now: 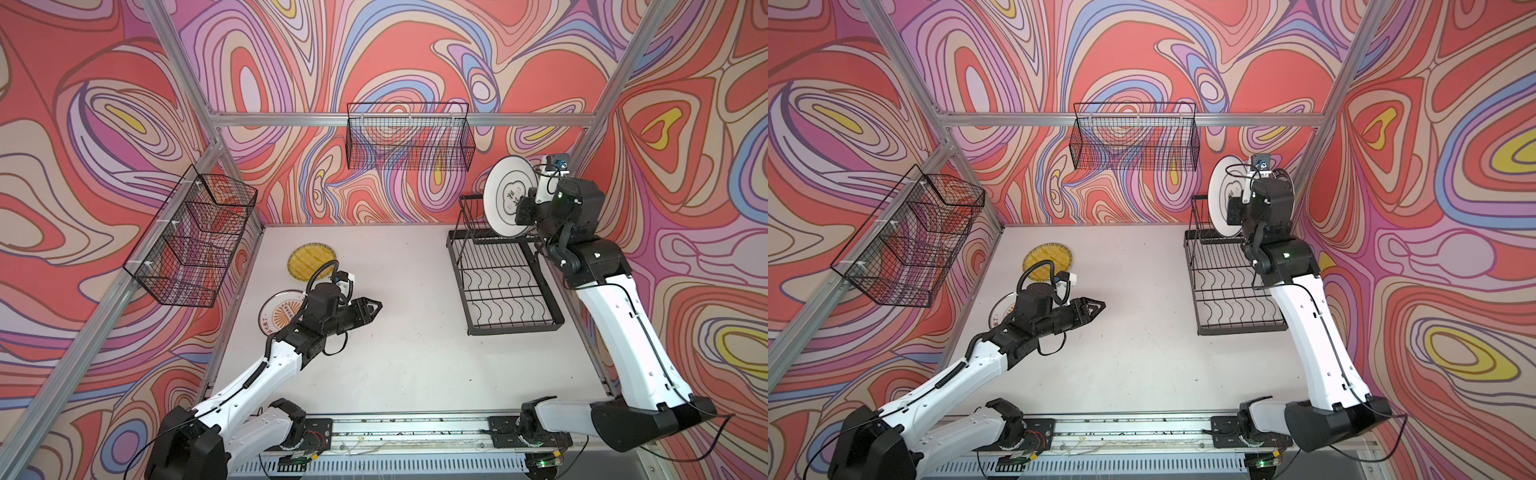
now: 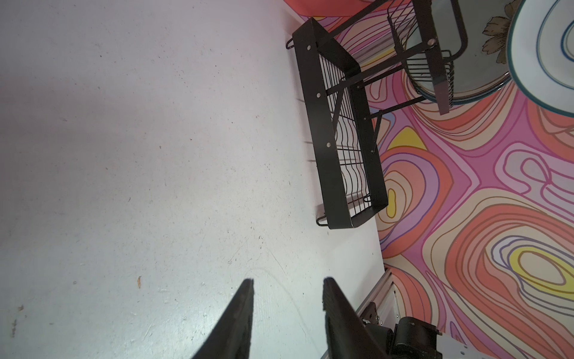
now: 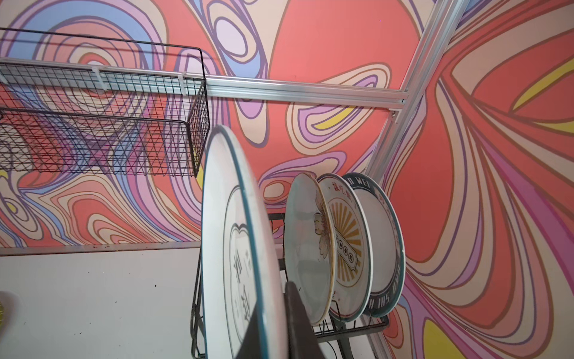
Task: Load plates into a dish rack
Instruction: Place the plate on the dish rack.
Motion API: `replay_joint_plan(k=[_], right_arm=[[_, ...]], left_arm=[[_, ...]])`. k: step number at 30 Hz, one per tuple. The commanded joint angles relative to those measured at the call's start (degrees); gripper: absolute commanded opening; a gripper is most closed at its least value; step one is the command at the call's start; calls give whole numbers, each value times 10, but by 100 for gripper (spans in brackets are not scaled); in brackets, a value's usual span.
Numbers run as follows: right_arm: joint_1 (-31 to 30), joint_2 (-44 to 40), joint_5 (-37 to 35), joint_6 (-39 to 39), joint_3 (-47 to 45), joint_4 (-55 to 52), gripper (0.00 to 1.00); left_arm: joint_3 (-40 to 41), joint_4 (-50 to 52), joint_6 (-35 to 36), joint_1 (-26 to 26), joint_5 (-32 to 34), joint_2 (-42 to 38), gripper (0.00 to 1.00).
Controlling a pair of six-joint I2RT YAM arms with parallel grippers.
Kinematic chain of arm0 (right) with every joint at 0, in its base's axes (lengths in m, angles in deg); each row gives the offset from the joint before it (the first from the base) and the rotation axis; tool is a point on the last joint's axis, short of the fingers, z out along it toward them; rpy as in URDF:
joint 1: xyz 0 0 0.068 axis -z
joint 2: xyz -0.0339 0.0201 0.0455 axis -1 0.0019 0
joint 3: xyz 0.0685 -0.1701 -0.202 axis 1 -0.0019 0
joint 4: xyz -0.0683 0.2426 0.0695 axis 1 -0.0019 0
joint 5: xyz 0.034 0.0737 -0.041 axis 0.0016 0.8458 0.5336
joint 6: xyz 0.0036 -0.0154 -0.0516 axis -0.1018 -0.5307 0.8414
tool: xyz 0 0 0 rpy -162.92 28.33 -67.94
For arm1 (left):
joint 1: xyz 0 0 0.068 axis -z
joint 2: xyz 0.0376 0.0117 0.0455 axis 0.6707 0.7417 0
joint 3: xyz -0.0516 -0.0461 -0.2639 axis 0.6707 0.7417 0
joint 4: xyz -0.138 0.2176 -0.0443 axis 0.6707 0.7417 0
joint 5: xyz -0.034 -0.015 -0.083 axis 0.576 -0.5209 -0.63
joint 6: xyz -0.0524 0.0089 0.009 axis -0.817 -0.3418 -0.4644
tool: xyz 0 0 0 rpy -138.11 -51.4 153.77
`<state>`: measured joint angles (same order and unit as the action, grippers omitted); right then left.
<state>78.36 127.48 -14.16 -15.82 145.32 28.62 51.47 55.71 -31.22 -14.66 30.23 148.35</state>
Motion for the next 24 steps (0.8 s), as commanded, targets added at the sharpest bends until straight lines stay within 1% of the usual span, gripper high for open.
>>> replay_joint_plan(k=[1, 11, 20, 24], right_arm=[[15, 11, -5, 20, 25, 25, 0], [50, 44, -10, 40, 39, 32, 0], [53, 69, -29, 71, 50, 43, 0], [53, 76, -48, 81, 50, 45, 0]], left_arm=[[-14, 16, 12, 3, 11, -14, 40], [-18, 21, 15, 3, 12, -11, 40], [-21, 21, 15, 2, 10, -10, 40], [-21, 23, 15, 3, 9, -11, 40]])
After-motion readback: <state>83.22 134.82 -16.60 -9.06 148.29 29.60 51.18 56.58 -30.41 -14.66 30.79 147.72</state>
